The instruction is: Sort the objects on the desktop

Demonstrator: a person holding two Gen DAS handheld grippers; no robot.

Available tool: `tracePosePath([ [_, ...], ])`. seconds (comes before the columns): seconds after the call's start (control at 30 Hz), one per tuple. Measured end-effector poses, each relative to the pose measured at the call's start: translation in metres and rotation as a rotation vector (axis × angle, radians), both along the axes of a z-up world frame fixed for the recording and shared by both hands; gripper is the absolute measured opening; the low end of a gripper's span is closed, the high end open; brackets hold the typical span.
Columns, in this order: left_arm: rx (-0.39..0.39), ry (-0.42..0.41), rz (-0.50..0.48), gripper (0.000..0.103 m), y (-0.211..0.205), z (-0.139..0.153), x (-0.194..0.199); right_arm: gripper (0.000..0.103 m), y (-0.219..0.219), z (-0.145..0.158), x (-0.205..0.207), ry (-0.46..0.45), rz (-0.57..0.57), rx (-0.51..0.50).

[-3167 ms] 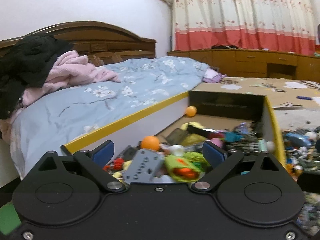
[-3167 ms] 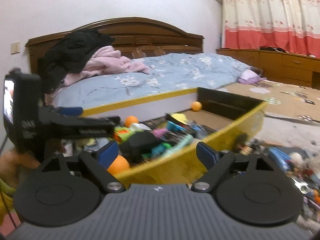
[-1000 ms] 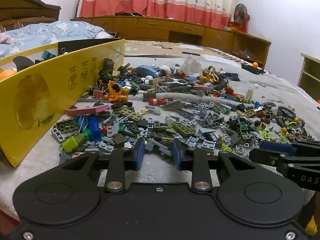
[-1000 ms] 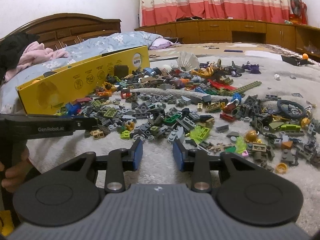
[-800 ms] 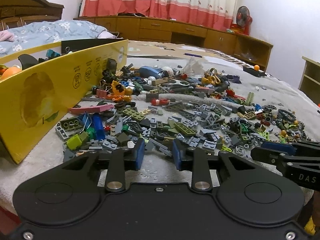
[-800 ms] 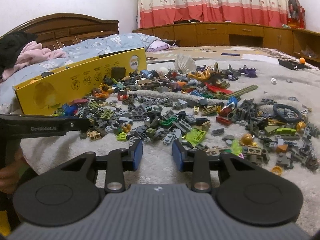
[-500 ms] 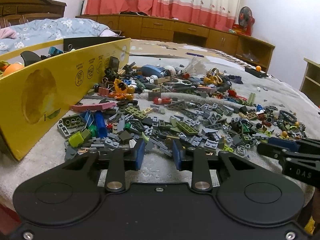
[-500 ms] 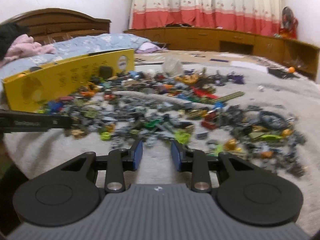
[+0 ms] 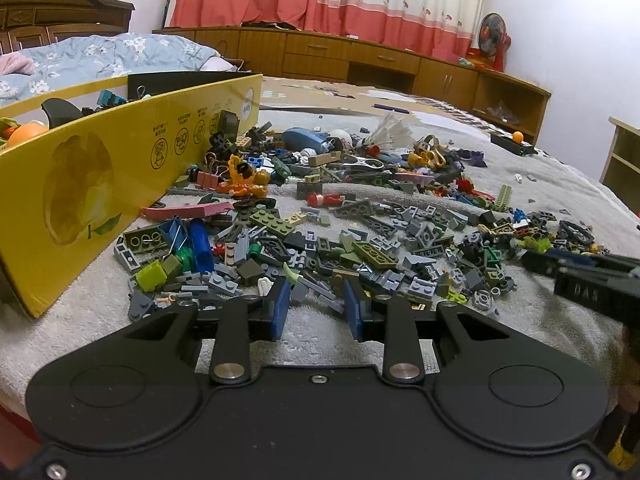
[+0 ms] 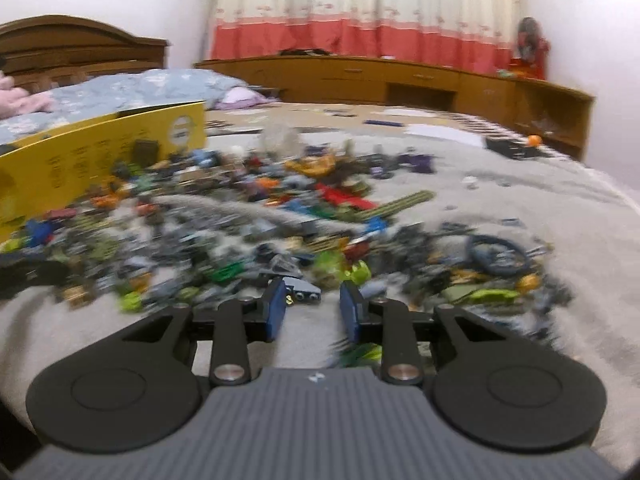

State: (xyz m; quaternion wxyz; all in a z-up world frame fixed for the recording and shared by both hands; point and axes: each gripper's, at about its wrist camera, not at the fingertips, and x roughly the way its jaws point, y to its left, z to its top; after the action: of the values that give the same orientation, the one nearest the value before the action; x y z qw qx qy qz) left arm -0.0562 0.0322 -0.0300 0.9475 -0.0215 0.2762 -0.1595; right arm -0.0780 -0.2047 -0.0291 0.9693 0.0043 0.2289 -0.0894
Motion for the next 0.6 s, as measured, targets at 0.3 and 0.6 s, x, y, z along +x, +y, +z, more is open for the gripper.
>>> tracePosePath([
  [0.3,0.001,0.001,0.002,0.028,-0.001,-0.001,0.000,0.050,0.003,0.004,-0.004,-0.003,0.022,0.040],
  [0.6,0.002,0.001,0.002,0.028,-0.001,-0.001,0.000,0.054,0.004,-0.004,0.011,-0.004,0.010,-0.002],
])
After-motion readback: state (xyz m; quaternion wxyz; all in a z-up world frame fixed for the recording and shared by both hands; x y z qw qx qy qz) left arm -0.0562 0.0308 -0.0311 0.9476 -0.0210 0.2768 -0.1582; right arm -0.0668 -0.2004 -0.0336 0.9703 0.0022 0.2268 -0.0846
